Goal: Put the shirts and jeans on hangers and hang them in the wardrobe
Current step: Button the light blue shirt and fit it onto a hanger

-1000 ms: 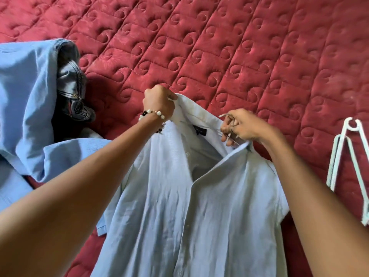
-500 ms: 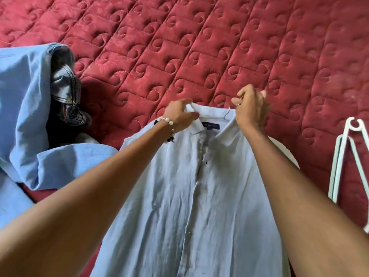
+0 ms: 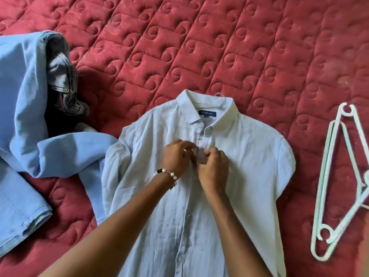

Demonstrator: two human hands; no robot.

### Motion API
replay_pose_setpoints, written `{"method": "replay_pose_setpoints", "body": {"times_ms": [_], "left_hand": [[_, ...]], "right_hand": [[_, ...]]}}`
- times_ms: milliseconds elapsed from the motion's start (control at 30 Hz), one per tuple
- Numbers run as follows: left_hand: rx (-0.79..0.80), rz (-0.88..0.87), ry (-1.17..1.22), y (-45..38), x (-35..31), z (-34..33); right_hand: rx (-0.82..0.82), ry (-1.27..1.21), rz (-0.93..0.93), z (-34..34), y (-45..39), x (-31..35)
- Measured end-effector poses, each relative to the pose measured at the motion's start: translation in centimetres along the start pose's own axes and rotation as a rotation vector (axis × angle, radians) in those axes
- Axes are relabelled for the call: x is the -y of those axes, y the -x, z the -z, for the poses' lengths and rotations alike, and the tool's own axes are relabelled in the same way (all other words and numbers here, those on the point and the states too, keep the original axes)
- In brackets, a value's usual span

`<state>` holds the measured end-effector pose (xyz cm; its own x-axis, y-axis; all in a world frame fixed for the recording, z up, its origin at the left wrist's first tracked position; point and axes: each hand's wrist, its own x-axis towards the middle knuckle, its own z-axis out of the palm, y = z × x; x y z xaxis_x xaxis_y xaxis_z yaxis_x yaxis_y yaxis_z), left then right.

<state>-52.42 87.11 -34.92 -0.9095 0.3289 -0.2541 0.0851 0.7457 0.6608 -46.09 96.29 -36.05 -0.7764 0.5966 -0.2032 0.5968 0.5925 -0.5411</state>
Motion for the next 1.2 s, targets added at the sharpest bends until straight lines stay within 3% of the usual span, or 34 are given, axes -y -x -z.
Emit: {"method": "replay_pose_setpoints", "body": {"times_ms": [100, 267, 433, 533, 767, 967, 1200], "left_hand": [[-0.052, 0.094, 0.013, 0.3, -0.3, -0.7], [-0.053, 0.187, -0.034, -0.1, -0.8, -1.1], [0.037, 0.283, 0.057, -0.9, -1.4, -0.3], [0.059, 0.331, 0.245, -0.8, -1.7, 0.3], [0.103, 0.357, 0.34, -1.0, -2.5, 0.9], [0.153, 0.389, 0.372, -1.2, -2.4, 1.1], [0.111, 0.348, 0.182, -1.2, -3.1, 0.5]], "right_hand": [[-0.086, 0.249, 0.017, -0.4, 1.0, 1.5], [-0.04, 0.266, -0.053, 0.1, 0.6, 1.4], [-0.101, -0.184, -0.084, 0.9, 0.4, 1.1], [-0.121, -0.376, -0.096, 1.0, 0.9, 0.9], [-0.071, -0.452, -0.148, 1.3, 0.5, 0.7], [0.11, -0.599, -0.258, 1.6, -0.8, -0.5], [0.252, -0.748, -0.367, 2.0, -2.0, -0.7]]}}
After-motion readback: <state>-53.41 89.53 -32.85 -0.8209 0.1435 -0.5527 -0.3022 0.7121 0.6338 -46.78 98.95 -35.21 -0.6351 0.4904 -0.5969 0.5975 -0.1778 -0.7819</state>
